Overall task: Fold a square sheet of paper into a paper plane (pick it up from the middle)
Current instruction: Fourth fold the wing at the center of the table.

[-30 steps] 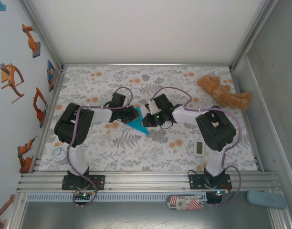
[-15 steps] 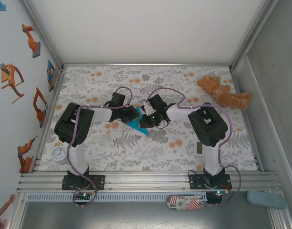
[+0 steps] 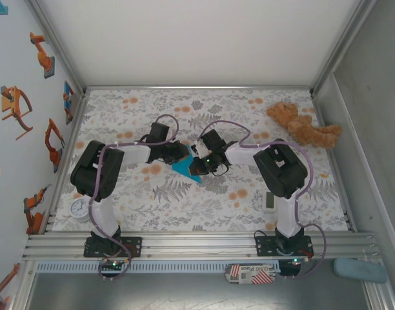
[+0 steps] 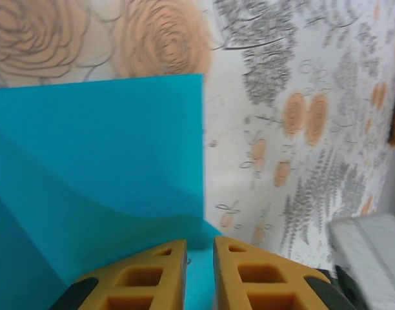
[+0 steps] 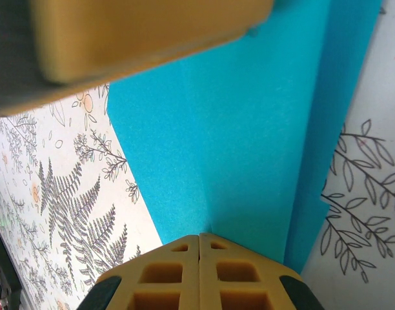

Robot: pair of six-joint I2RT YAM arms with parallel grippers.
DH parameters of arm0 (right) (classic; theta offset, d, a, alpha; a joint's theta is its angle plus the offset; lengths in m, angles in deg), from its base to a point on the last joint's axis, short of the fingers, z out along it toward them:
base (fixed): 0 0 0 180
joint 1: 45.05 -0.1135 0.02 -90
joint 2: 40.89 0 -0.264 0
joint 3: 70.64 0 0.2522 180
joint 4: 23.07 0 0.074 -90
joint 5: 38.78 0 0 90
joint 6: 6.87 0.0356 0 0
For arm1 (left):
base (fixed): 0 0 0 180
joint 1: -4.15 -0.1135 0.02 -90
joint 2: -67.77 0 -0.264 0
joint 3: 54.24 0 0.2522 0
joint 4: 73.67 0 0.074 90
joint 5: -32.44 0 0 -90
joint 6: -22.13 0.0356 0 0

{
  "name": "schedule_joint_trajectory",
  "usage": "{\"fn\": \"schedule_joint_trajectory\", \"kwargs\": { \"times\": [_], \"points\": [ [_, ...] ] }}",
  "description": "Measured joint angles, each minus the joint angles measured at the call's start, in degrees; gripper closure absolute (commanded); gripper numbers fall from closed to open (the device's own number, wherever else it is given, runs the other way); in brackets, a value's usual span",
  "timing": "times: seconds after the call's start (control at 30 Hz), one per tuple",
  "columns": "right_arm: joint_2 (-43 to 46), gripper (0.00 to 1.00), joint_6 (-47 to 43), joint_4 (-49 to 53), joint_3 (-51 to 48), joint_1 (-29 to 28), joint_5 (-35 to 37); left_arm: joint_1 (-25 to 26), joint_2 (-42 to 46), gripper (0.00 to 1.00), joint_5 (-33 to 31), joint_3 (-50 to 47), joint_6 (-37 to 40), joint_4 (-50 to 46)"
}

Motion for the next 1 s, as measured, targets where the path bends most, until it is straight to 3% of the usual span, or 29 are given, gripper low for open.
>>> {"fn": "schedule_joint_trajectory", "kwargs": {
  "times": [0.5,1.0],
  "points": [
    [0.0,0.96,0.0,0.0,0.0,0.0,-0.04,0.2,-0.57,0.86,-0.02,-3.58,0.0,1.64],
    [2.1,0.97,1.79,0.26,0.0,0.07,1.7,1.25,-2.89,0.86,-4.11,4.44,0.04,-10.93]
  ]
}}
